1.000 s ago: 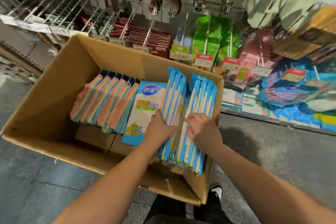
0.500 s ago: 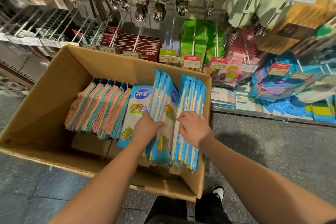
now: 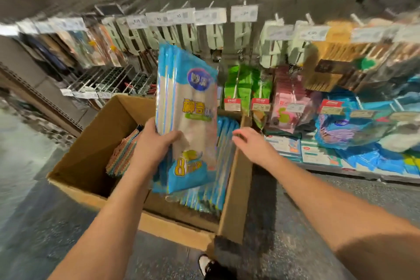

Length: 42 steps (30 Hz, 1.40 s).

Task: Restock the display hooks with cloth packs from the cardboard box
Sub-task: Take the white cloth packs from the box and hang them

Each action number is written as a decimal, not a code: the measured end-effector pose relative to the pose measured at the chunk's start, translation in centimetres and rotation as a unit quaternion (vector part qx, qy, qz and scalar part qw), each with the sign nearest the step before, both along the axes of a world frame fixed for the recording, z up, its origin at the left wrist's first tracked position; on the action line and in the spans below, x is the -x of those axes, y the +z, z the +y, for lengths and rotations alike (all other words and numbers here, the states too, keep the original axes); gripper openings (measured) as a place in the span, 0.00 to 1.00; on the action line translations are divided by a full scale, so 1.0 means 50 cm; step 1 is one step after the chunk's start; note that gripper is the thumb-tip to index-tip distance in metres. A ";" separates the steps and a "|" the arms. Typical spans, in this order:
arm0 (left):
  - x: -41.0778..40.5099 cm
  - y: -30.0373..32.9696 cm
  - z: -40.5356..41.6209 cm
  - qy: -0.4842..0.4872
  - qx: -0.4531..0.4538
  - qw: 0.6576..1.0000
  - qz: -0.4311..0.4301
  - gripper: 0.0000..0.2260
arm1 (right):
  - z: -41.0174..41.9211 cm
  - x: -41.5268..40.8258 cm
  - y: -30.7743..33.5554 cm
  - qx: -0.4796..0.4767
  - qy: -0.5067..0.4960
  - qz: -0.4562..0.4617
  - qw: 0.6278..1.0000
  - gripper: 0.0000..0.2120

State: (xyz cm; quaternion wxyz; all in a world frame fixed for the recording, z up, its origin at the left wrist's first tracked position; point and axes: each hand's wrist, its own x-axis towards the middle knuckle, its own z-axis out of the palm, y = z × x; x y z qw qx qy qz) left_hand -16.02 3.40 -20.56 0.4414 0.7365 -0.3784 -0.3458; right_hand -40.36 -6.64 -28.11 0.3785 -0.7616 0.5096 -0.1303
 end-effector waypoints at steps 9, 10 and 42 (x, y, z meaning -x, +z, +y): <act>0.507 0.075 0.026 -0.155 0.074 0.962 0.212 0.21 | 0.048 0.467 0.191 -0.143 -0.198 -0.428 0.870 0.28; 0.571 0.074 0.025 -0.177 0.069 0.954 0.230 0.22 | 0.067 0.530 0.204 -0.154 -0.216 -0.457 0.849 0.34; 2.032 0.235 -0.501 -0.562 0.018 0.742 0.365 0.28 | -0.050 1.897 0.408 0.123 -0.477 -0.529 0.691 0.17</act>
